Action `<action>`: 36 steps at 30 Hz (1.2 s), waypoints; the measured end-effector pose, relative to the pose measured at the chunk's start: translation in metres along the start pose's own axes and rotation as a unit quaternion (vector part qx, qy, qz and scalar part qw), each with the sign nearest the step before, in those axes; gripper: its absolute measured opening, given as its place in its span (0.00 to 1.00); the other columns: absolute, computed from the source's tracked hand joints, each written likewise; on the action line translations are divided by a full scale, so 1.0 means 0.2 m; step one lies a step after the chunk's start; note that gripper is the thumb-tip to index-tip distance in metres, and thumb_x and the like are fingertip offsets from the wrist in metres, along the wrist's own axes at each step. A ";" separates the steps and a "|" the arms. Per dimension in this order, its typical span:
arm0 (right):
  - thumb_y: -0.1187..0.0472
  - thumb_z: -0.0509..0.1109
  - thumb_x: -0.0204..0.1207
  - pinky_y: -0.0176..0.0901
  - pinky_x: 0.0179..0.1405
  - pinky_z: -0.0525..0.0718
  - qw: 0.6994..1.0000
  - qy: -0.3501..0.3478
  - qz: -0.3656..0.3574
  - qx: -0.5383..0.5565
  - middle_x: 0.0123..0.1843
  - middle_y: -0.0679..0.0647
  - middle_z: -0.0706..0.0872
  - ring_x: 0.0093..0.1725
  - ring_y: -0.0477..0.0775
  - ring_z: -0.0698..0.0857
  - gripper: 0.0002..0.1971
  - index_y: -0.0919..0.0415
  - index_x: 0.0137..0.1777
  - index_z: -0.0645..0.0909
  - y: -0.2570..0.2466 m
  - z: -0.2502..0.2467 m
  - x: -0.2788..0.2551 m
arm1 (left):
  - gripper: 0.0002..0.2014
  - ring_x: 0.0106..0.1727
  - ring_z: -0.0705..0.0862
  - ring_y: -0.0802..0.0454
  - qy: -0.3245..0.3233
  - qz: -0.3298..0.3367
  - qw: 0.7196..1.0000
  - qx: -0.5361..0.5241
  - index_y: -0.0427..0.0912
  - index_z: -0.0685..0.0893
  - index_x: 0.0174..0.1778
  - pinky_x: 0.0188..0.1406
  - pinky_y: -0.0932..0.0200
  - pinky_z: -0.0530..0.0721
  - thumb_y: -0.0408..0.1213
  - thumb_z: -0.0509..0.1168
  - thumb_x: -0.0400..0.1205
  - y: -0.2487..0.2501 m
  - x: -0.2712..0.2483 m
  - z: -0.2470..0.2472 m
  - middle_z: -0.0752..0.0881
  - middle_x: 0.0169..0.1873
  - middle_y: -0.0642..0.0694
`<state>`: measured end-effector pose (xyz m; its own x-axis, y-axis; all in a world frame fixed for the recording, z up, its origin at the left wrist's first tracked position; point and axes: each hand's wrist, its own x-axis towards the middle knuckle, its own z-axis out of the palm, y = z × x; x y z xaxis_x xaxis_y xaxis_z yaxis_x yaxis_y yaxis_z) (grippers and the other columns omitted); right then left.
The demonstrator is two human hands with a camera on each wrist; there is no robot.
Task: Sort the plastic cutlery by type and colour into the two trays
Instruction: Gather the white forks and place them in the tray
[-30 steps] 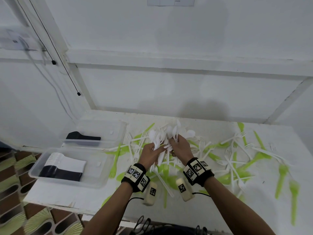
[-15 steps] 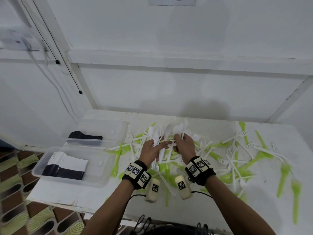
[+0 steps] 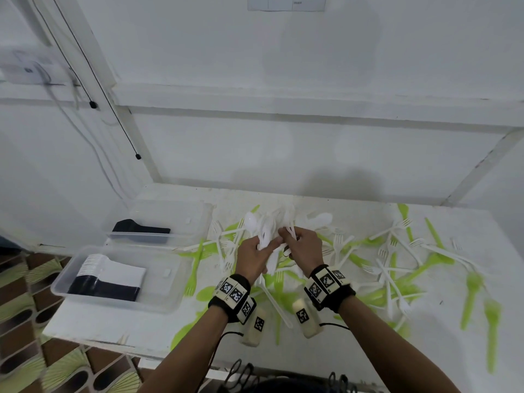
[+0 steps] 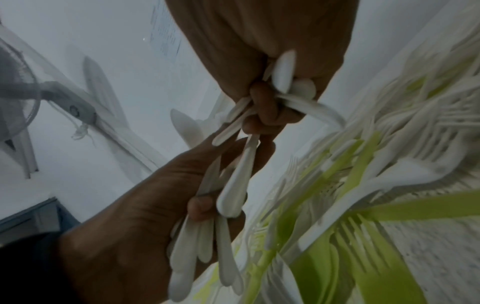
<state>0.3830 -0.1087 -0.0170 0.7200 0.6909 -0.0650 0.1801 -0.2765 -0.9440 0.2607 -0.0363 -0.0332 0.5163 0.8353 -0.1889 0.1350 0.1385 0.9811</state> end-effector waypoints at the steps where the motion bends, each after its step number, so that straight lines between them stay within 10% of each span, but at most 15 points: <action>1: 0.48 0.74 0.82 0.53 0.37 0.89 1.000 -0.006 0.000 -0.004 0.25 0.49 0.87 0.27 0.49 0.87 0.18 0.54 0.32 0.87 0.00 0.00 0.00 | 0.22 0.20 0.72 0.50 -0.011 -0.005 1.000 -0.006 0.39 0.77 0.29 0.18 0.59 0.71 0.47 0.82 0.76 0.00 0.00 -0.01 0.74 0.22 0.43; 7: 0.46 0.70 0.84 0.46 0.28 0.87 0.998 -0.047 0.023 0.041 0.33 0.59 0.86 0.26 0.51 0.85 0.23 0.68 0.42 0.82 -0.03 0.01 -0.01 | 0.12 0.18 0.73 0.53 -0.032 -0.041 0.997 -0.059 0.29 0.86 0.41 0.16 0.63 0.68 0.37 0.78 0.80 0.00 0.01 -0.05 0.80 0.21 0.45; 18: 0.51 0.54 0.84 0.38 0.19 0.66 0.956 -0.122 0.205 0.169 0.39 0.57 0.78 0.28 0.50 0.73 0.11 0.58 0.48 0.72 0.03 0.02 0.03 | 0.10 0.17 0.73 0.52 -0.017 -0.058 0.996 -0.060 0.32 0.88 0.51 0.14 0.62 0.69 0.37 0.75 0.82 -0.04 -0.01 -0.07 0.89 0.32 0.37; 25: 0.57 0.69 0.86 0.41 0.26 0.79 0.987 -0.030 0.104 0.123 0.37 0.54 0.79 0.31 0.50 0.78 0.11 0.61 0.43 0.78 0.08 0.01 0.03 | 0.02 0.18 0.77 0.52 -0.018 -0.041 0.998 -0.055 0.44 0.89 0.45 0.14 0.62 0.71 0.36 0.75 0.82 -0.07 -0.02 -0.03 0.91 0.36 0.36; 29: 0.57 0.77 0.80 0.46 0.35 0.92 0.997 0.017 0.042 0.066 0.41 0.56 0.89 0.30 0.46 0.88 0.08 0.62 0.46 0.90 0.08 0.00 0.02 | 0.11 0.24 0.80 0.47 0.000 -0.017 1.000 -0.020 0.32 0.90 0.46 0.17 0.61 0.74 0.39 0.75 0.82 -0.09 -0.02 -0.01 0.93 0.37 0.39; 33: 0.56 0.78 0.79 0.20 0.41 0.77 0.999 0.018 -0.018 -0.030 0.43 0.51 0.92 0.35 0.40 0.87 0.08 0.61 0.48 0.93 0.07 0.00 0.00 | 0.11 0.23 0.80 0.45 0.005 -0.006 1.000 0.027 0.33 0.88 0.38 0.17 0.61 0.74 0.38 0.76 0.81 -0.08 -0.02 0.01 0.91 0.31 0.44; 36: 0.52 0.76 0.80 0.25 0.48 0.72 0.993 0.032 -0.045 -0.101 0.48 0.48 0.93 0.49 0.44 0.86 0.11 0.59 0.52 0.94 0.08 0.01 0.00 | 0.19 0.23 0.78 0.47 0.018 -0.008 1.000 0.017 0.26 0.82 0.37 0.19 0.59 0.74 0.41 0.78 0.79 -0.11 -0.02 0.03 0.84 0.27 0.37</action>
<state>0.3839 -0.1118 -0.0338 0.7352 0.6765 0.0438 0.3714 -0.3479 -0.8608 0.2598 -0.0459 -0.0547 0.4829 0.8518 -0.2032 0.1717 0.1355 0.9758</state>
